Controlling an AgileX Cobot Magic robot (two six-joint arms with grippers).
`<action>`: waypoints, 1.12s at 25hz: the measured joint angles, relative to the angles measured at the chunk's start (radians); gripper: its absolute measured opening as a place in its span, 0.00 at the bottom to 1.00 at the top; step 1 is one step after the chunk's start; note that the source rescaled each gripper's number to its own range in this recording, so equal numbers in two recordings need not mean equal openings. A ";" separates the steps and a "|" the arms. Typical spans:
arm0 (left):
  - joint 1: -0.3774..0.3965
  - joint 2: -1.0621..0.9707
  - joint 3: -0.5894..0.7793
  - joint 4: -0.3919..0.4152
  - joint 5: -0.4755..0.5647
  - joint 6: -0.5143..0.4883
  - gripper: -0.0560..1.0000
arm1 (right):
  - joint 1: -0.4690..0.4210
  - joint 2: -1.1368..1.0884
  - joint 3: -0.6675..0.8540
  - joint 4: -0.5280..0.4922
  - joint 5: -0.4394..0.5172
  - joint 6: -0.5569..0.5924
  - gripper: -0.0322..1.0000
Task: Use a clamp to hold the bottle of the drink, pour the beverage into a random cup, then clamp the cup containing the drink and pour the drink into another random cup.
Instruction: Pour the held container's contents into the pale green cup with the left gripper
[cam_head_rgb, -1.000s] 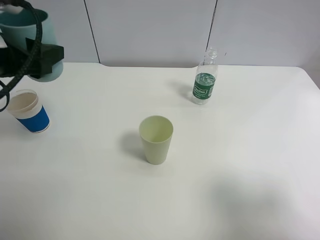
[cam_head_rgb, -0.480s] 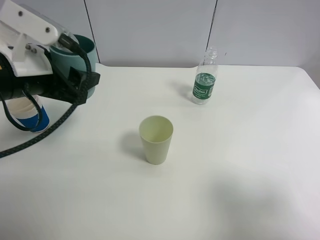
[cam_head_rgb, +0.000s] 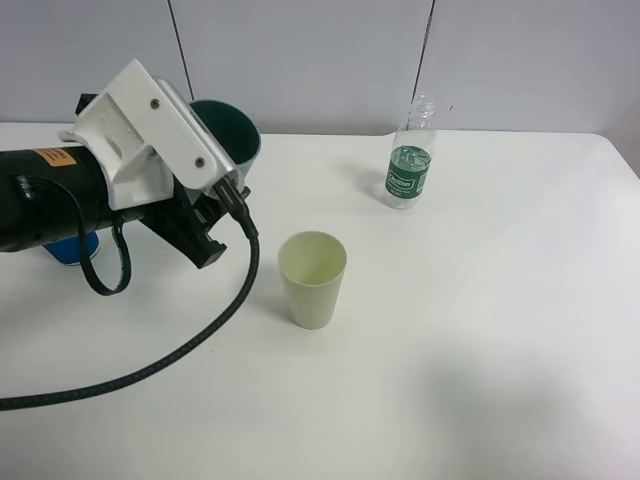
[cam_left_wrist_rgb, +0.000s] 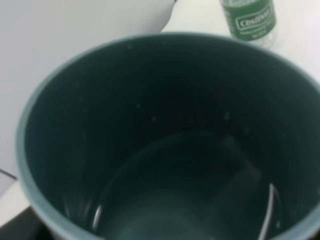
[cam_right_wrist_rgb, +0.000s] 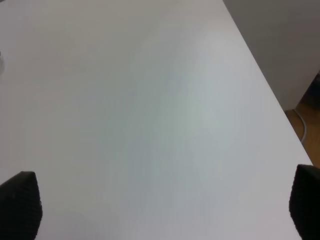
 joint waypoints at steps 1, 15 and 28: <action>-0.023 0.008 0.000 -0.033 -0.024 0.048 0.07 | 0.000 0.000 0.000 0.000 0.000 0.000 1.00; -0.113 0.128 0.000 -0.219 -0.159 0.304 0.07 | 0.000 0.000 0.000 0.000 0.000 0.000 1.00; -0.113 0.250 -0.027 -0.202 -0.187 0.395 0.07 | 0.000 0.000 0.000 0.000 0.000 0.000 1.00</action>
